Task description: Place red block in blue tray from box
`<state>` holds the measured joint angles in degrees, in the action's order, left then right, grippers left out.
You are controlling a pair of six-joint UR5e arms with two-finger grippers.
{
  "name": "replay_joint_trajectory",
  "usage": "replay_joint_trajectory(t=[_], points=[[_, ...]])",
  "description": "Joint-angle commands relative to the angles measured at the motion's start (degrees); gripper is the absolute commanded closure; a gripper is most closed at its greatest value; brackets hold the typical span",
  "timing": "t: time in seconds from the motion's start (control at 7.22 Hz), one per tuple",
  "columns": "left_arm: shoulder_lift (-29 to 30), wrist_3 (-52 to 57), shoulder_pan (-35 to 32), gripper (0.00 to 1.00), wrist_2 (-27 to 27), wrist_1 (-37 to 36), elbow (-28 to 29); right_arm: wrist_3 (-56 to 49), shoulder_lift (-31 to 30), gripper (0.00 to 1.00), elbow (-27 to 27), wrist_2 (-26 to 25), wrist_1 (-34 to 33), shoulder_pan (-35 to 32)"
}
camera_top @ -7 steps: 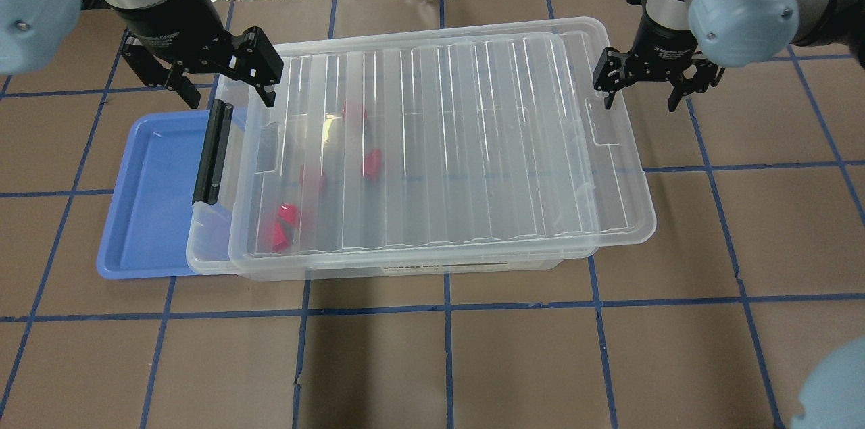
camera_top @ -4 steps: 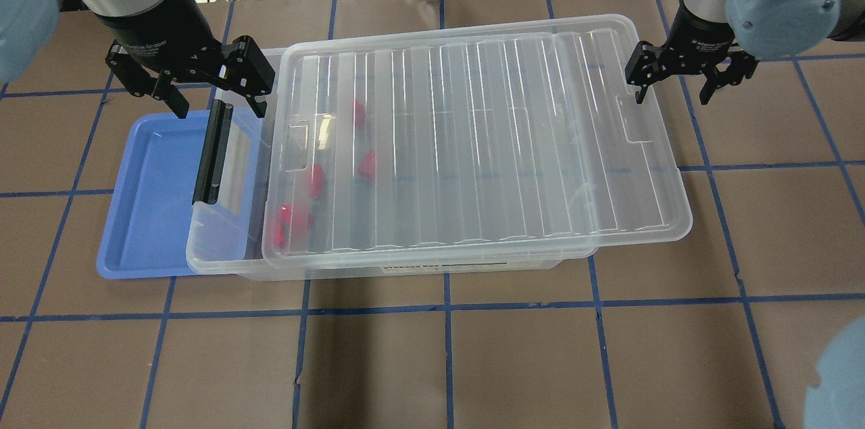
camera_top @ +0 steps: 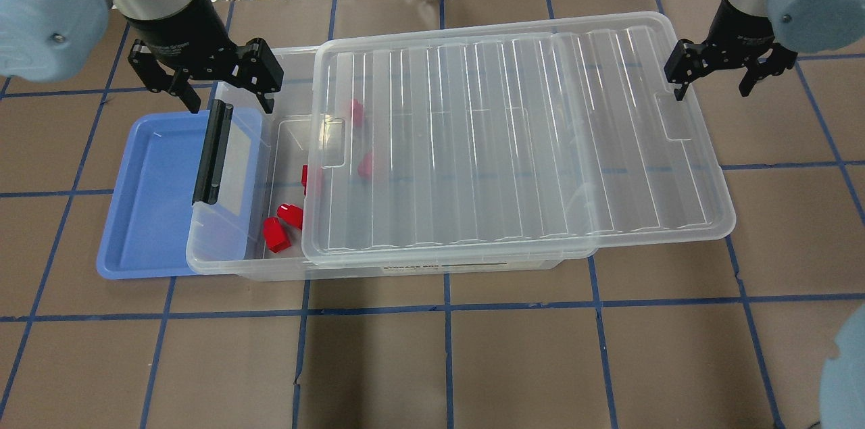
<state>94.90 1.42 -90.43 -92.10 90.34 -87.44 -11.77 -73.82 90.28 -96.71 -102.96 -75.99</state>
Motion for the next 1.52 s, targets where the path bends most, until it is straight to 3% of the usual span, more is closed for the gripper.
replay_joint_trajectory(t=[0.0,0.55,0.97,1.38], points=[[2.04,0.95,0.43,0.00,0.17,-2.17,-0.19,-3.33,-0.01,0.00,-0.28,-0.15,-0.31,1.71],[6.95,0.25,0.43,0.00,0.26,-8.75,-3.69,-8.09,-0.01,0.00,-0.28,-0.32,-0.66,4.44],[11.26,-0.54,0.35,0.00,4.12,-12.37,-4.76,-7.65,-0.09,0.00,-0.20,-0.23,-0.40,4.45],[13.29,-1.76,0.43,0.00,3.77,-15.37,-5.64,-7.04,-4.37,0.00,-0.81,0.29,1.26,3.75]])
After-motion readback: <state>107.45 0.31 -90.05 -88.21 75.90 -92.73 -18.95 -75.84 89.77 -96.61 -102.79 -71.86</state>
